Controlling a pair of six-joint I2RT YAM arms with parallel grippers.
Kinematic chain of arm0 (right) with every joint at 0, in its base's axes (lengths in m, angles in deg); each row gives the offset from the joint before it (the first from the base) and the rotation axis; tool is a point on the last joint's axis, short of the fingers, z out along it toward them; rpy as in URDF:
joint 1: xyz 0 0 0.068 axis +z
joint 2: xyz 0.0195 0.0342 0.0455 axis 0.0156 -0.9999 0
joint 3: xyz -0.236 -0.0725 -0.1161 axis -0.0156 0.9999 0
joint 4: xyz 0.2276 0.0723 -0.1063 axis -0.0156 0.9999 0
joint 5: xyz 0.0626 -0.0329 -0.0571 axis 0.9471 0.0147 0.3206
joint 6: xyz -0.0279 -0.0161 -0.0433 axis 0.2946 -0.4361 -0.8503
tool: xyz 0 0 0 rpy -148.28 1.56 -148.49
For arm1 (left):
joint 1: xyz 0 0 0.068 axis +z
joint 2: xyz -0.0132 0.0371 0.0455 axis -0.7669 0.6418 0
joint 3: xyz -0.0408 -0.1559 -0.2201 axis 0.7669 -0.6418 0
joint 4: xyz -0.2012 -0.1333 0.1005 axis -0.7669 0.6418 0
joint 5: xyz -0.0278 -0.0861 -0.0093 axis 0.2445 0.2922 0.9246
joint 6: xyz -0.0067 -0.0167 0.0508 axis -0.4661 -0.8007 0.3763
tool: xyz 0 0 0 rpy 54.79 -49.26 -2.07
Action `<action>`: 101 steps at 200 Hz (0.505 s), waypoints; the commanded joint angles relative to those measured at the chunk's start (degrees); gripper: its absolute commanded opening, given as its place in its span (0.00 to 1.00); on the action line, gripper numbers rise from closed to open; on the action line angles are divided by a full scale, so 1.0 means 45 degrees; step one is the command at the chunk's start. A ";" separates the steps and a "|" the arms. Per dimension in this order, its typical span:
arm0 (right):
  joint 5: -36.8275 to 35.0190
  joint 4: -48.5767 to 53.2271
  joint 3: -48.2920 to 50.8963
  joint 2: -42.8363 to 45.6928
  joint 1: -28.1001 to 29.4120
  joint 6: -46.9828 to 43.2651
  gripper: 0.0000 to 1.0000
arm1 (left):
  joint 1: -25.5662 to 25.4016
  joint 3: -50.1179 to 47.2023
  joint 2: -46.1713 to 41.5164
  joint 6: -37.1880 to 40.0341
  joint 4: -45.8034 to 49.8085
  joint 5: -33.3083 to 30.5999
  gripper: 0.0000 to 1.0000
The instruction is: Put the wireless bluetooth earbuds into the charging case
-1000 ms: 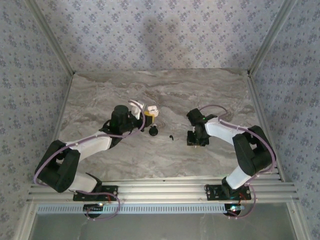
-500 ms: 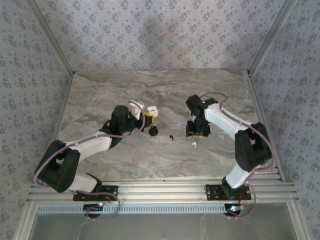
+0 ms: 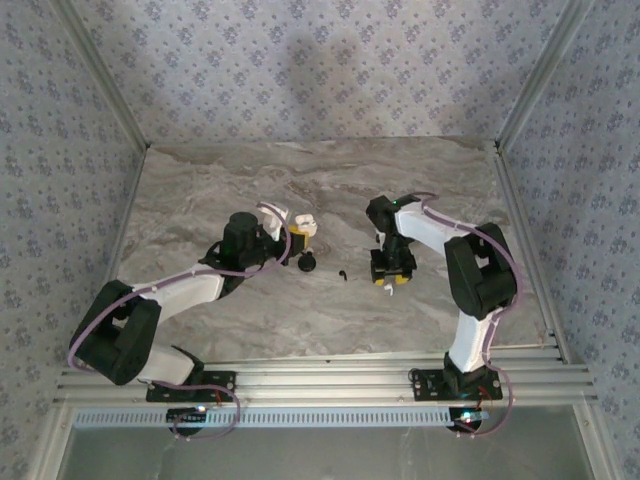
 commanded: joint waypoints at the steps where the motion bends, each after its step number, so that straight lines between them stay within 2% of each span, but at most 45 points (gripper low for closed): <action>1: 0.0155 0.0099 -0.0334 -0.0453 -0.0046 -0.0373 0.44 | -0.0067 0.0244 -0.0177 0.0166 0.0072 -0.0115 0.09; 101: -0.0254 0.0188 -0.0096 -0.0835 0.0026 -0.0458 0.36 | -0.0065 0.0265 -0.0265 0.0293 0.0286 -0.0159 0.09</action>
